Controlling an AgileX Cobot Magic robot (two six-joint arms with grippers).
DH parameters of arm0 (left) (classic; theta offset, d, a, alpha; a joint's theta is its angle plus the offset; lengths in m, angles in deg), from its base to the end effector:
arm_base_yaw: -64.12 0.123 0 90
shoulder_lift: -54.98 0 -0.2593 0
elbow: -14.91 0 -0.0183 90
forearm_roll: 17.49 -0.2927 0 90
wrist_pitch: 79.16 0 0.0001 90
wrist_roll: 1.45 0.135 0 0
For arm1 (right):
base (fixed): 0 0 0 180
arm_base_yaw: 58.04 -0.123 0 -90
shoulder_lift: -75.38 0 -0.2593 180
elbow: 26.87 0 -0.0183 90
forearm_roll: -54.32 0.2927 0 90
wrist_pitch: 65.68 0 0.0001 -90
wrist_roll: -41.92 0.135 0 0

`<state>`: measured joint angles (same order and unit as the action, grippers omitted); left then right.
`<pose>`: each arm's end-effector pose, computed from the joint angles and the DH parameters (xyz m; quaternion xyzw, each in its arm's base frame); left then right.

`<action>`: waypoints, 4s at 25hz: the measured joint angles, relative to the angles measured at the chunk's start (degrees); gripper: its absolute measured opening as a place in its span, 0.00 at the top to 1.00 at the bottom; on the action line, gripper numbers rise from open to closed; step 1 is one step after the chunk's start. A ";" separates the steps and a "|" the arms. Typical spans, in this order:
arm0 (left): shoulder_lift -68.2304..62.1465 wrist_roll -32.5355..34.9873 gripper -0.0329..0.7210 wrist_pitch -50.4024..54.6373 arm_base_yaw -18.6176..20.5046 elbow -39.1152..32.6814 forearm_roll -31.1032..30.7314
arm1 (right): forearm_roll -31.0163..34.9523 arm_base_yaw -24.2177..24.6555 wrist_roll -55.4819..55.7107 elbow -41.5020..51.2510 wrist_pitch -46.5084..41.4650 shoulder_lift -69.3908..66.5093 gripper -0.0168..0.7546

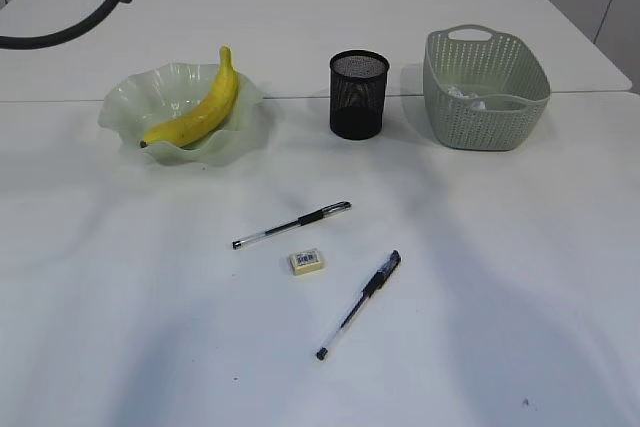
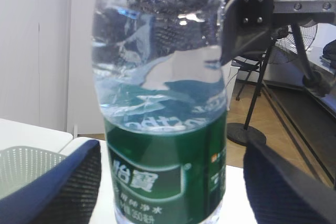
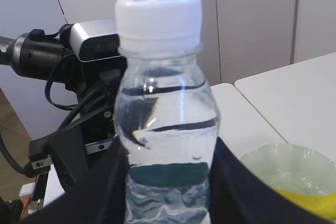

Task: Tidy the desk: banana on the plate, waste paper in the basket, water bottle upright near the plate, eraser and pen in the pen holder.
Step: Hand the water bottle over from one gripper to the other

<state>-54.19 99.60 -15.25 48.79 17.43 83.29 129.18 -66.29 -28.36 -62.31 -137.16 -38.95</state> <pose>0.3872 -0.2297 0.3063 0.3920 0.5735 -0.4902 0.5265 0.4167 0.1853 0.4091 -0.4555 0.6192 0.4152 0.4865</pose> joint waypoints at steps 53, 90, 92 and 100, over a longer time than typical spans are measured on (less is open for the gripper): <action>0.00 -0.93 0.37 -2.59 -2.84 2.58 0.00 | -0.56 -3.37 -0.59 0.00 0.13 0.00 0.61; 0.00 -1.07 0.42 -2.59 -2.84 2.58 0.00 | -0.56 -3.37 -0.72 0.00 0.13 0.00 0.61; 0.00 -1.07 0.42 -2.59 -2.84 2.58 0.00 | -0.56 -3.37 -0.72 0.00 0.13 0.00 0.60; 0.00 -1.07 0.44 -2.59 -2.84 2.58 0.00 | -0.56 -3.37 0.20 0.00 0.13 0.00 0.51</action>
<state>-54.19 98.53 -17.84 45.96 20.01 83.29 128.61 -69.66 -28.16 -62.31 -137.03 -38.95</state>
